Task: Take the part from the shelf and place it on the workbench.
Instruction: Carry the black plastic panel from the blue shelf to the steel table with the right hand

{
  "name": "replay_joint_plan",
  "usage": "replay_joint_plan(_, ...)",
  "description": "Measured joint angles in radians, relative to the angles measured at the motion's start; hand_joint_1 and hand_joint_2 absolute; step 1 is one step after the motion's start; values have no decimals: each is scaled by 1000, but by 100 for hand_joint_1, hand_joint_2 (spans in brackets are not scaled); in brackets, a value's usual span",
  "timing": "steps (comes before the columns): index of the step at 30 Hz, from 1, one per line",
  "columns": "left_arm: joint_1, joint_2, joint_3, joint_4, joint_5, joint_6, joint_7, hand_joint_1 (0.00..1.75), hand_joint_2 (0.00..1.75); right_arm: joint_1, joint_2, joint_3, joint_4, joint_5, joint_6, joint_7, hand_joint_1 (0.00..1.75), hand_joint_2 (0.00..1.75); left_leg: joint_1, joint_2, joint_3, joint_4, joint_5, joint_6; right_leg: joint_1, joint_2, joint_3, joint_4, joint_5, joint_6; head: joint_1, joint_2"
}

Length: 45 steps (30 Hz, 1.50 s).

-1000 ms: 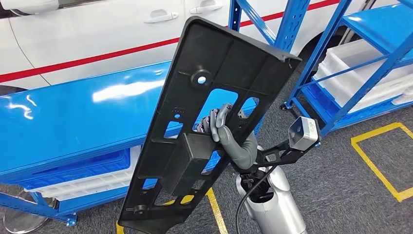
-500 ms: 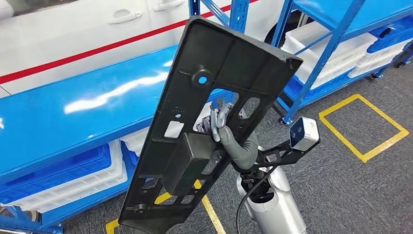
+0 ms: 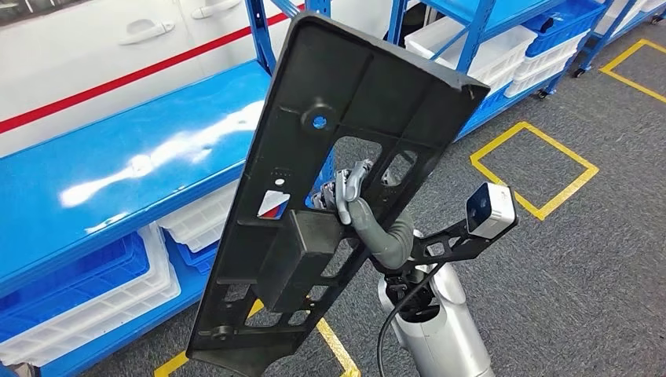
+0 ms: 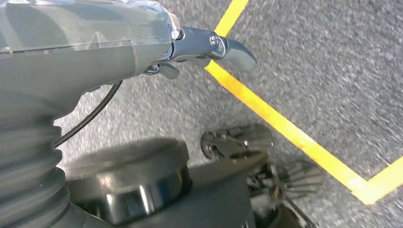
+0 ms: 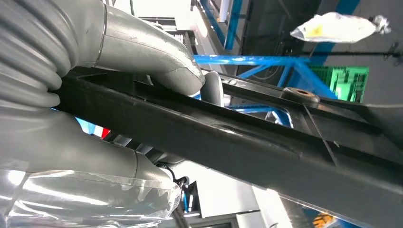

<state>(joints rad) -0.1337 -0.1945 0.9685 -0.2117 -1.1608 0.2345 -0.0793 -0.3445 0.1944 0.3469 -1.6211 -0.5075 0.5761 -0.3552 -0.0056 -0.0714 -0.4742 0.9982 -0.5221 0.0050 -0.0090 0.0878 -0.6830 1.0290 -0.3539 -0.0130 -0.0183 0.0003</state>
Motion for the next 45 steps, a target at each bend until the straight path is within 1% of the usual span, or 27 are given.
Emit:
replay_joint_plan(2,1,0,0,0,-2,0,3,0,175,-1,1,-2,-1,0,-3,-1,175,175,2,22,-5,-13,20,9,1,3,-5,-2,4,12,0,0)
replay_joint_plan(3,1,0,0,0,-4,0,4,0,175,-2,0,-4,-1,0,-5,-2,175,175,4,36,-9,-20,33,16,3,-11,-15,15,-16,15,2,0)
replay_joint_plan(6,5,0,0,0,-6,-1,6,0,175,-2,0,-8,-5,1,-8,-2,175,175,3,79,-39,-27,63,26,1,-67,-68,177,-150,23,6,0)
replay_joint_plan(7,7,1,0,0,-6,-1,6,0,175,-1,1,-9,-6,1,-9,-2,175,175,2,94,-52,-26,71,25,-2,-74,-81,236,-175,27,6,0)
replay_joint_plan(8,8,1,0,0,-6,-2,5,0,175,0,1,-11,-6,1,-10,-2,175,175,2,109,-66,-23,78,24,-5,-78,-81,271,-175,30,6,0)
replay_joint_plan(9,8,1,0,0,-6,-2,5,0,175,1,1,-13,-6,1,-10,-2,175,175,2,122,-79,-20,84,22,-8,-81,-66,275,-156,34,6,0)
replay_joint_plan(11,6,1,0,0,-8,-3,4,0,175,0,1,-15,-7,1,-10,-2,175,175,3,145,-103,-8,93,16,-13,-105,17,183,-113,38,6,0)
replay_joint_plan(13,5,1,0,0,-9,-4,4,0,175,-1,2,-16,-10,2,-10,-2,175,175,2,162,-119,6,97,7,-5,-139,108,54,-122,32,6,0)
replay_joint_plan(15,3,1,0,0,-9,-5,4,0,175,-2,3,-17,-13,2,-10,-2,175,175,1,178,-124,13,103,-5,6,-146,137,-1,-141,16,7,0)
replay_joint_plan(17,-1,1,-1,0,-9,-6,4,0,175,-2,4,-19,-14,2,-10,-2,175,175,5,185,-127,17,103,-17,6,-131,129,-7,-130,-2,8,0)
replay_joint_plan(18,-2,1,-1,0,-10,-6,4,0,175,-2,4,-20,-14,2,-10,-2,175,175,7,172,-133,30,87,-23,5,-123,124,-10,-122,-11,8,0)
replay_joint_plan(20,0,2,-1,0,-9,-6,4,0,175,-3,7,-20,-14,2,-10,-3,175,175,12,122,-162,114,12,-30,3,-108,109,-13,-105,-26,7,0)
replay_joint_plan(22,5,2,0,0,-8,-6,4,0,175,-3,9,-21,-12,2,-9,-3,175,175,13,88,-200,245,-66,-32,7,-87,88,-11,-88,-33,7,0)
replay_joint_plan(23,7,2,0,0,-8,-6,5,0,175,-3,9,-21,-12,2,-8,-3,175,175,13,83,-207,286,-80,-32,9,-76,77,-10,-81,-33,7,0)
replay_joint_plan(24,8,2,0,0,-8,-7,5,0,175,-3,9,-21,-11,2,-7,-4,175,175,13,80,-199,294,-75,-31,10,-64,66,-7,-74,-32,6,0)
replay_joint_plan(25,8,2,0,0,-8,-8,5,0,175,-3,9,-21,-10,2,-7,-4,175,175,13,79,-171,261,-51,-28,11,-52,55,-4,-67,-31,6,0)
replay_joint_plan(27,6,3,0,0,-8,-14,6,0,175,-4,9,-22,-9,1,-6,-4,175,175,13,53,-84,128,-5,-19,12,-31,35,1,-54,-25,7,0)
replay_joint_plan(28,5,4,0,0,-8,-18,6,0,175,-4,10,-23,-10,1,-5,-5,175,175,13,36,-46,65,5,-14,12,-22,28,3,-48,-21,7,0)
replay_joint_plan(30,5,4,0,0,-9,-28,8,0,175,-5,11,-25,-10,2,-3,-7,175,175,10,16,-15,6,3,-8,9,-6,19,3,-33,-9,7,0)
replay_joint_plan(32,5,5,-1,0,-11,-36,8,0,175,-4,12,-29,-10,5,-2,-12,175,175,9,32,-17,-4,14,-1,7,3,14,1,-22,4,7,0)
replay_joint_plan(33,5,5,-1,0,-12,-38,8,0,175,-2,11,-31,-10,7,-1,-15,175,175,10,43,-19,-10,21,4,9,-7,8,10,-30,9,8,0)
replay_joint_plan(35,4,5,-2,0,-14,-42,8,0,175,0,11,-33,-11,11,2,-20,175,175,13,67,-26,-18,36,17,9,-46,-25,87,-87,18,12,0)
replay_joint_plan(37,7,6,-2,0,-16,-43,8,0,175,3,10,-34,-10,12,3,-22,175,175,9,91,-37,-18,43,23,5,-72,-72,213,-158,27,15,0)
replay_joint_plan(39,9,7,-2,0,-16,-44,8,0,175,6,10,-35,-10,14,4,-22,175,175,8,116,-48,-14,47,23,-2,-79,-80,265,-174,33,14,0)
replay_joint_plan(40,9,7,-2,0,-16,-45,8,0,175,7,10,-36,-10,15,4,-22,175,175,8,127,-52,-11,48,22,-4,-84,-55,237,-158,34,15,0)
replay_joint_plan(43,7,7,-2,0,-17,-46,8,0,175,7,10,-39,-10,17,5,-22,175,175,5,154,-59,0,45,14,2,-130,64,53,-103,27,14,0)
replay_joint_plan(45,7,7,-2,0,-18,-48,8,0,175,7,11,-41,-11,23,5,-24,175,175,1,170,-62,4,44,3,11,-146,86,2,-102,14,14,0)
